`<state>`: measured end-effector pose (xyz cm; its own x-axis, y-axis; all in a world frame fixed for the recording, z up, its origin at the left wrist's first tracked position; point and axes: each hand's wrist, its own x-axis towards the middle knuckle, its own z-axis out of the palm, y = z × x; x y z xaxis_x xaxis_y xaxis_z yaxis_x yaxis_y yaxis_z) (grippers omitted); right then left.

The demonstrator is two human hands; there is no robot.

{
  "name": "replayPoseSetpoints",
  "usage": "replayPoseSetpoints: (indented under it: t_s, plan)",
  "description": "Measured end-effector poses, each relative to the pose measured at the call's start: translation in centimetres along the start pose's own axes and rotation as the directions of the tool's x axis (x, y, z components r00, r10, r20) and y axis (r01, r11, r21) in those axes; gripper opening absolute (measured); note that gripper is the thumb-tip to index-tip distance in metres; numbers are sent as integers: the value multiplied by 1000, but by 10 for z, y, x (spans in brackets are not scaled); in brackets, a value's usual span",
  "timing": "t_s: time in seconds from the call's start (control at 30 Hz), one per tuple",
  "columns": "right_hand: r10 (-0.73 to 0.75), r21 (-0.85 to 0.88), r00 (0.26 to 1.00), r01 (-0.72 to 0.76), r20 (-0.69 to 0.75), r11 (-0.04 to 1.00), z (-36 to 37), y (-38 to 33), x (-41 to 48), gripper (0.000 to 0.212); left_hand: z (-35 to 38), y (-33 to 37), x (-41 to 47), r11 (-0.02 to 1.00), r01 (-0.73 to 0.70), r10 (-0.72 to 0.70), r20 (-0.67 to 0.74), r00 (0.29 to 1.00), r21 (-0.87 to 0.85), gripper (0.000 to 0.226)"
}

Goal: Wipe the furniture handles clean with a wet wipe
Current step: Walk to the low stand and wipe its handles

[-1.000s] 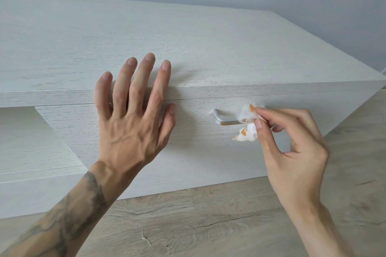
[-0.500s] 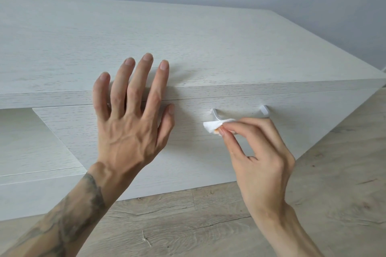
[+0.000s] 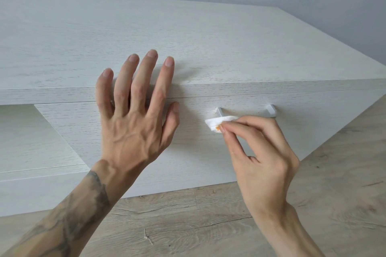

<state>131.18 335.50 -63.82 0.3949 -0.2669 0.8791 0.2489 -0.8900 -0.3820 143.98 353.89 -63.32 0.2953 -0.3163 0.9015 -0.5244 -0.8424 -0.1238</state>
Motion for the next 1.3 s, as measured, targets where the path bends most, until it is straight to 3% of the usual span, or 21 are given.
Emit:
replayPoseSetpoints:
  t_s: [0.2,0.33,0.53,0.8,1.3]
  plan:
    - [39,-89,999,-37,18,995,15,-18,14,14,1,-1,0,1000,-3,3,-7,1000,-2,67]
    - [64,-95,996,-58,67,994,13,-18,17,7,0,0,0,1000,2,-2,-4,1000,-10,66]
    - [3,-211,998,11,64,977,19,-12,22,10,0,0,1,1000,5,-5,-14,1000,0,66]
    - [-42,-169,998,34,-44,985,20,-9,13,15,0,0,0,1000,3,-2,-29,1000,19,65]
    - [-27,-173,1000,28,11,985,20,-4,19,15,0,0,1,1000,-1,2,-31,1000,19,65]
